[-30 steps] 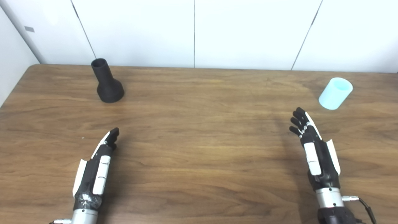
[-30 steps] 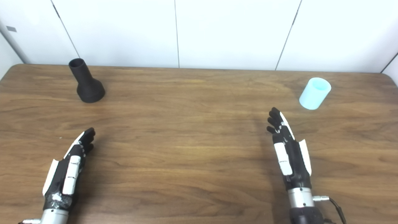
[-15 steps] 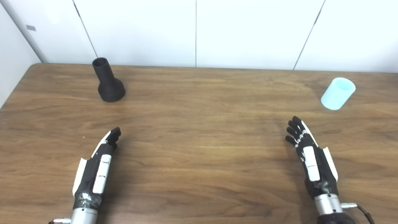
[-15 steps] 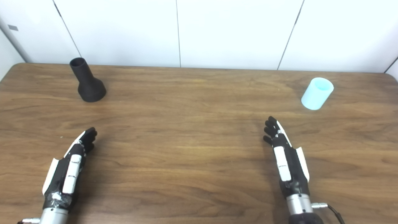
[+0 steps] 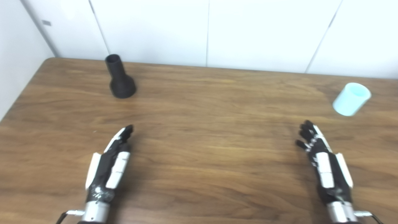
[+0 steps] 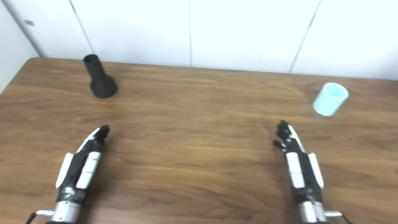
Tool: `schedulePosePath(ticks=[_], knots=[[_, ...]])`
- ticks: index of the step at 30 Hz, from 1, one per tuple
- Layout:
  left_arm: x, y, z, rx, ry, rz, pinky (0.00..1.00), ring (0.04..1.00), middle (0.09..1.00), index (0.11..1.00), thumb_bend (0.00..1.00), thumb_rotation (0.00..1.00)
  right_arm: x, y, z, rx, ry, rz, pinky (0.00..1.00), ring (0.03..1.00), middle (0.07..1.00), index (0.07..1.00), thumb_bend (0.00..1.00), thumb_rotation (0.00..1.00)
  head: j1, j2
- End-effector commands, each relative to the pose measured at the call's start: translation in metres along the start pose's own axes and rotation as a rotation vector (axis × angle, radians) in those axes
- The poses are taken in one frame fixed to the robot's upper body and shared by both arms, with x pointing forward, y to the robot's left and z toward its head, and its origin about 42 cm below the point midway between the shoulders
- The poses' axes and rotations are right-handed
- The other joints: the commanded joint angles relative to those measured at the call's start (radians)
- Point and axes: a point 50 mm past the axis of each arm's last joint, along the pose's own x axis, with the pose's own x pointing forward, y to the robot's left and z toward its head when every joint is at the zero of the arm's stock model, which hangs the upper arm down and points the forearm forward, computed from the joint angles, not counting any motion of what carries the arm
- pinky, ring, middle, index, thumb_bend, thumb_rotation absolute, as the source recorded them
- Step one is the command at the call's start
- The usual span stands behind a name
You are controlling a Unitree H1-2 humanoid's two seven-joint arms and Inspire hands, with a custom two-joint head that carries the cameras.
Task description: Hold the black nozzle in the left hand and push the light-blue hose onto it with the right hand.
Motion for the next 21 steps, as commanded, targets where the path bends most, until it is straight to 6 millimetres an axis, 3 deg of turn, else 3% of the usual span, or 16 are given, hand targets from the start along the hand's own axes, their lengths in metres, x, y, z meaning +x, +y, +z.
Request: schedulePosePath(ticks=[1,6,17,19,21], knots=[[-0.014,-0.013,-0.013,-0.02,0.073,-0.002,0.96,0.941,0.927,0.902,0.49,0.75,-0.016,-0.009,-0.026,0.011,0.079,-0.01,0.9,0.954,0.948,0.952,0.53,1.0,0.01,-0.041],[-0.016,-0.017,-0.02,0.001,0.078,0.003,0.91,0.93,0.928,0.887,0.46,0.72,-0.015,-0.008,-0.032,0.044,0.094,-0.004,0.94,0.962,0.959,0.955,0.53,1.0,0.039,-0.08],[-0.018,-0.016,-0.017,-0.011,0.061,0.076,0.92,0.936,0.921,0.89,0.49,0.63,-0.015,-0.009,-0.03,0.016,0.1,-0.002,0.91,0.946,0.944,0.944,0.5,1.0,0.013,-0.081],[-0.018,-0.013,-0.013,0.016,0.042,0.109,0.91,0.932,0.916,0.895,0.54,0.57,-0.015,-0.01,-0.029,0.007,0.094,-0.003,0.9,0.94,0.94,0.942,0.49,1.0,0.007,-0.075],[-0.015,-0.01,-0.008,0.017,0.006,0.147,0.9,0.925,0.91,0.891,0.59,0.4,-0.015,-0.012,-0.029,-0.008,0.095,-0.002,0.88,0.926,0.928,0.935,0.48,1.0,0.006,-0.075]])
